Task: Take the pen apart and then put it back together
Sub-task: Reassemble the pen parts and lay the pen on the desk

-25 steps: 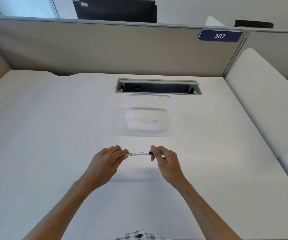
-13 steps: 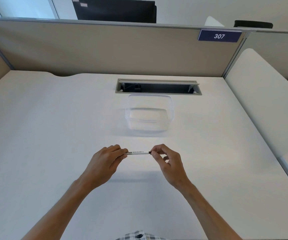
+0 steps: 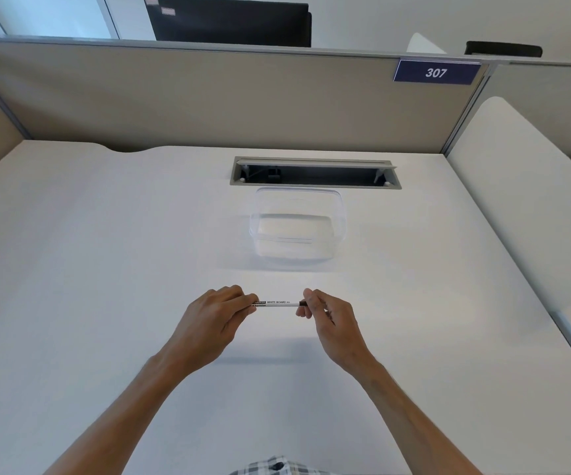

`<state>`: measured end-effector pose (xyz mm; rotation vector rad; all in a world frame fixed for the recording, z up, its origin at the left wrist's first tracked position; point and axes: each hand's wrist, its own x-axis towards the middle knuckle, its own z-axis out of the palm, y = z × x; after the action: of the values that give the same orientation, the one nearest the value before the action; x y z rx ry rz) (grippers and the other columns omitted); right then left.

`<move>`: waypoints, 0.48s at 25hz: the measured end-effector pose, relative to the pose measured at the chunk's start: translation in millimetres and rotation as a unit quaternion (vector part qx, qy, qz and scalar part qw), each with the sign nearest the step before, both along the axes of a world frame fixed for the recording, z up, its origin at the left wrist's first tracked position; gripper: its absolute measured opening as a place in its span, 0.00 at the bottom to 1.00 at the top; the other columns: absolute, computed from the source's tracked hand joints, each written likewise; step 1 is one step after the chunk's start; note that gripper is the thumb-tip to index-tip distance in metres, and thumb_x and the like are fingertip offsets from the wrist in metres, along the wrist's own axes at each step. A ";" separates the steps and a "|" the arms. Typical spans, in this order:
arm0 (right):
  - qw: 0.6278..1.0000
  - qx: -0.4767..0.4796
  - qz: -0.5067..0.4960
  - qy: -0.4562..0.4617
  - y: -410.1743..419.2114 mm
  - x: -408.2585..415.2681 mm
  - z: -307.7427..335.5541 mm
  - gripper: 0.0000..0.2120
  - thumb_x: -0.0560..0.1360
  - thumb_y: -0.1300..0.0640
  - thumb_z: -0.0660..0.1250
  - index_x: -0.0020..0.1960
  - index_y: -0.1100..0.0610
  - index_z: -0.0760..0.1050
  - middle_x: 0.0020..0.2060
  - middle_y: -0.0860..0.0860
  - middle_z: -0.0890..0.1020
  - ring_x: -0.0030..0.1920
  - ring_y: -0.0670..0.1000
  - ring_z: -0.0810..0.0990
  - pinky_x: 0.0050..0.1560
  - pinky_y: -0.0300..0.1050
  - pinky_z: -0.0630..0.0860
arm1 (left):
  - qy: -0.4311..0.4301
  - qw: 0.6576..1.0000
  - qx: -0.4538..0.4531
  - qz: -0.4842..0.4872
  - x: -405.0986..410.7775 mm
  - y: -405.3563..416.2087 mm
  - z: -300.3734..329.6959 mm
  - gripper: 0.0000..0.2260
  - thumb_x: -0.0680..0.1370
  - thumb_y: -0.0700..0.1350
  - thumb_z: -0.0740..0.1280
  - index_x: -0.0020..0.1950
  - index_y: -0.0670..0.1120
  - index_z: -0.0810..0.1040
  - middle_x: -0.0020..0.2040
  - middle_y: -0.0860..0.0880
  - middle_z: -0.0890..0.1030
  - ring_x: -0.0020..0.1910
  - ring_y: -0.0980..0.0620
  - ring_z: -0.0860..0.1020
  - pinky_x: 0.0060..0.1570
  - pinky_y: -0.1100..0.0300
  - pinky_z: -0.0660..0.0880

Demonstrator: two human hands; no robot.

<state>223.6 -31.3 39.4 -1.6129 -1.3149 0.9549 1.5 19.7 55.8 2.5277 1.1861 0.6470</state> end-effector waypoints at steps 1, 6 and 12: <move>1.000 0.001 -0.001 0.000 -0.5 0.8 -0.1 0.20 0.80 0.42 0.57 0.38 0.52 0.75 0.36 0.45 0.83 0.36 0.48 0.76 0.40 0.41 0.67 | 0.000 1.000 -0.001 0.002 -0.2 -0.1 -0.6 0.13 0.81 0.50 0.57 0.54 0.49 0.80 0.38 0.55 0.75 0.35 0.55 0.67 0.33 0.58 0.71; 0.999 0.035 0.025 -0.020 -3.6 4.7 2.8 0.09 0.76 0.47 0.62 0.42 0.51 0.75 0.41 0.43 0.83 0.41 0.47 0.79 0.37 0.42 0.68 | 0.003 1.000 -0.001 0.008 -2.8 1.0 -1.5 0.13 0.81 0.50 0.56 0.54 0.49 0.80 0.38 0.55 0.74 0.35 0.55 0.65 0.33 0.59 0.69; 0.999 0.019 0.023 -0.018 -3.0 3.6 0.6 0.12 0.80 0.50 0.60 0.41 0.51 0.77 0.40 0.44 0.84 0.42 0.54 0.80 0.37 0.41 0.67 | 0.000 1.000 0.002 0.002 -2.0 1.3 0.3 0.13 0.81 0.50 0.57 0.54 0.49 0.80 0.39 0.55 0.74 0.34 0.54 0.68 0.33 0.58 0.70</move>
<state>227.2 -34.4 40.0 -1.5835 -1.3917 0.9268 -0.6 21.0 56.1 2.5298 1.1899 0.6524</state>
